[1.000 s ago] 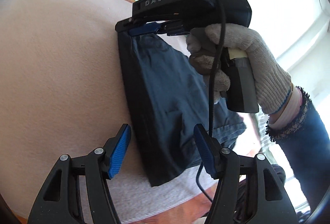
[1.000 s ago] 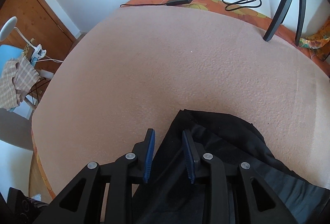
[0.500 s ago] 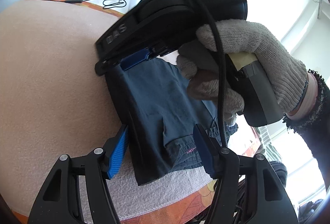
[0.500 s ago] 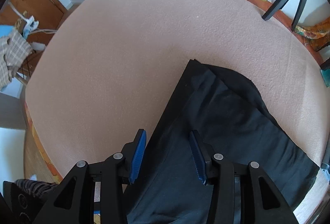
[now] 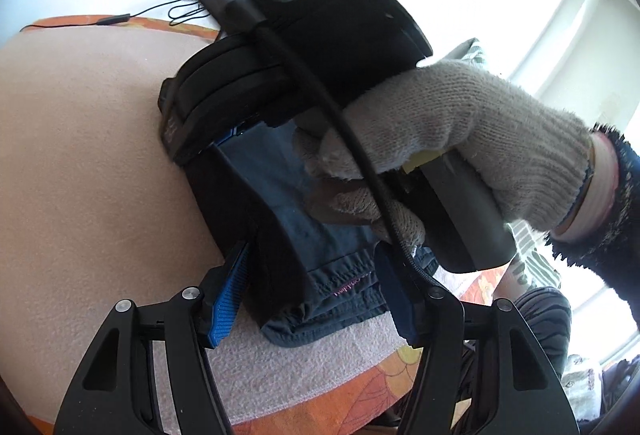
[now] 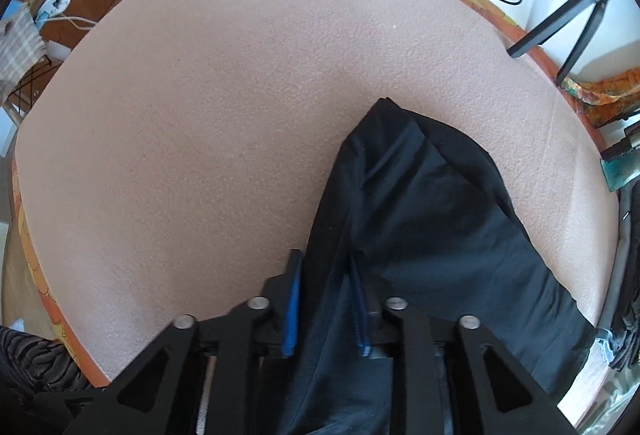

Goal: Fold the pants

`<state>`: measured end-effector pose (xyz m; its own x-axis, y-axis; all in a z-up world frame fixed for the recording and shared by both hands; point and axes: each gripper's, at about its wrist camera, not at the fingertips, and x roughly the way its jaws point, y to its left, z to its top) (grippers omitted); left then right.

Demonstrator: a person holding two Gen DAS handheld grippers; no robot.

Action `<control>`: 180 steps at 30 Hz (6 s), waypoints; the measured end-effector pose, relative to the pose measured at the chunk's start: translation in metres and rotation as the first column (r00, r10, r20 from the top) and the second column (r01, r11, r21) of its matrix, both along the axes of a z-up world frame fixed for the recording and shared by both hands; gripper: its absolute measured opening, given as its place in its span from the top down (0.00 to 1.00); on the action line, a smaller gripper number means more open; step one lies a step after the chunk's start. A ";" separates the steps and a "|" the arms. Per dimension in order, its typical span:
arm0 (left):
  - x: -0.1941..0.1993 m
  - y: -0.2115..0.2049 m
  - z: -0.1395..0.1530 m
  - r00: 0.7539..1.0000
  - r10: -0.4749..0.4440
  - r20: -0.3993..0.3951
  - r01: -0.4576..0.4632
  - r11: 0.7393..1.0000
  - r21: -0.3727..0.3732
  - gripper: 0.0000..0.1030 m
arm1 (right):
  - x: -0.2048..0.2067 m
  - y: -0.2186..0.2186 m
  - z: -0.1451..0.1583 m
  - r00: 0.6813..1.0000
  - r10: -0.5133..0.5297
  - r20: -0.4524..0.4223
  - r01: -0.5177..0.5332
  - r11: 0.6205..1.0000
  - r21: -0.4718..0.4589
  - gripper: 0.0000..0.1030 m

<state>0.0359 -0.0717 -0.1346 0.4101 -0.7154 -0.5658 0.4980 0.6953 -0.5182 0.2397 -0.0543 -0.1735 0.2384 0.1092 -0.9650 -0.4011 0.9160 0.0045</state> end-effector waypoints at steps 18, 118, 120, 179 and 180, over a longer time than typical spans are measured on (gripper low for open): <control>0.028 0.037 0.029 0.992 0.117 0.056 -0.117 0.993 0.004 0.40 | -0.062 -0.153 0.055 0.940 -0.334 0.072 0.209 0.726 0.655 0.99; 0.087 -0.103 -0.010 0.974 -0.016 -0.226 0.000 0.998 -0.071 0.26 | -0.112 -0.370 -0.019 0.886 -0.462 -0.033 0.381 0.688 0.617 0.38; 0.088 -0.105 -0.015 0.969 -0.021 -0.245 0.003 0.997 -0.076 0.26 | -0.113 -0.373 -0.020 0.889 -0.456 -0.044 0.377 0.675 0.634 0.38; 0.077 -0.144 0.039 0.994 -0.104 -0.043 0.097 0.986 -0.136 0.58 | -0.151 -0.322 0.079 0.881 -0.369 0.296 0.153 0.814 0.560 0.85; 0.078 -0.145 0.042 0.994 -0.103 -0.039 0.097 0.985 -0.141 0.58 | -0.153 -0.322 0.084 0.877 -0.369 0.308 0.150 0.819 0.555 0.85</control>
<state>0.1136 -0.2171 -0.0922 0.3081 -0.8241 -0.4752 0.5349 0.5632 -0.6298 0.0868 -0.3764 -0.0896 0.6659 0.4263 -0.6123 -0.2167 0.8958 0.3880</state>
